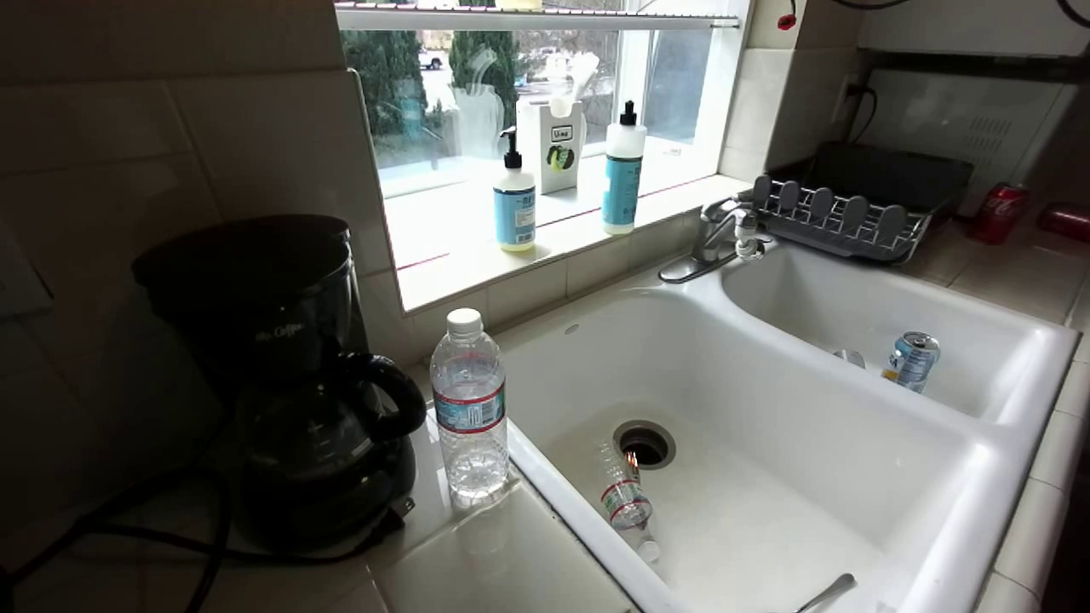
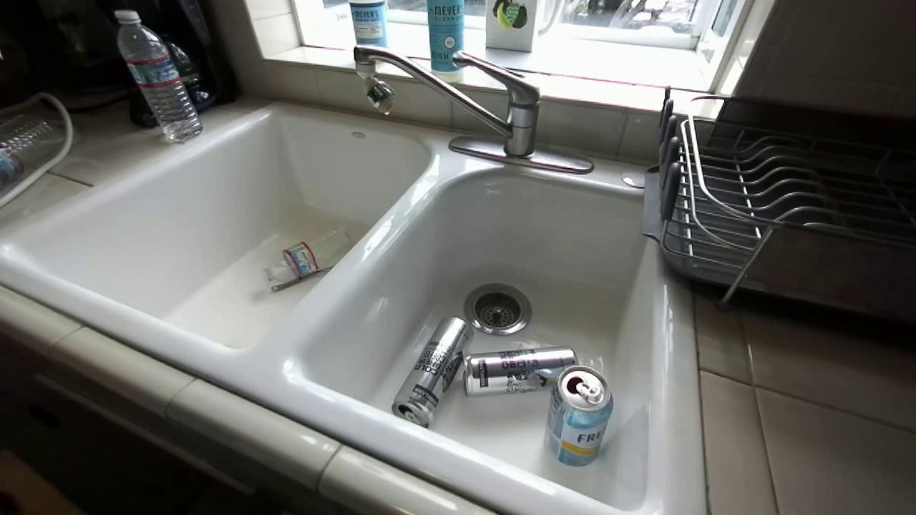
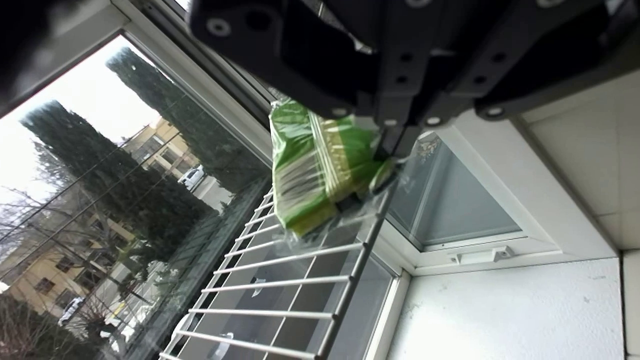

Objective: Remove the sponge from the window sill

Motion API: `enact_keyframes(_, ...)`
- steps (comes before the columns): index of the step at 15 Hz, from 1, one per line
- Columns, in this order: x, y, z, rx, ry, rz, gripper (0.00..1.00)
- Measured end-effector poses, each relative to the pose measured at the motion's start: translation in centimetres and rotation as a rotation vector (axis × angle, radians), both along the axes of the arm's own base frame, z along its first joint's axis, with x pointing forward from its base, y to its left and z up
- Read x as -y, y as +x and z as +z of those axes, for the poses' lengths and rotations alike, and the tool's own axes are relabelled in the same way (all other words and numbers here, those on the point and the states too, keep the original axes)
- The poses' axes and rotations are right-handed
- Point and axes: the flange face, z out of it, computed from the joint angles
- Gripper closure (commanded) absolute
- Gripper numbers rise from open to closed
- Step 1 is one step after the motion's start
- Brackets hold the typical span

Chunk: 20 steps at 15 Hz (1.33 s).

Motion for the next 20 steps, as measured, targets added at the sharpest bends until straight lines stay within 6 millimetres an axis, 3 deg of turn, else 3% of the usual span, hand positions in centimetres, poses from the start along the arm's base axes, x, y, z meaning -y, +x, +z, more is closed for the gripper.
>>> enact_keyframes(5,2.0,0.9,-1.4,0.020,0.028,0.022,1.00)
enact_keyframes(9,2.3,1.5,-2.2,0.034,0.028,0.054,1.00)
enact_keyframes(10,2.3,1.6,-2.4,0.035,0.027,0.063,0.94)
enact_keyframes(11,2.2,1.7,-2.6,0.036,0.024,0.071,0.71)
enact_keyframes(14,2.0,1.9,-3.0,0.028,0.014,0.087,0.62)
enact_keyframes(20,1.9,1.7,-2.4,0.040,-0.015,0.095,0.18)
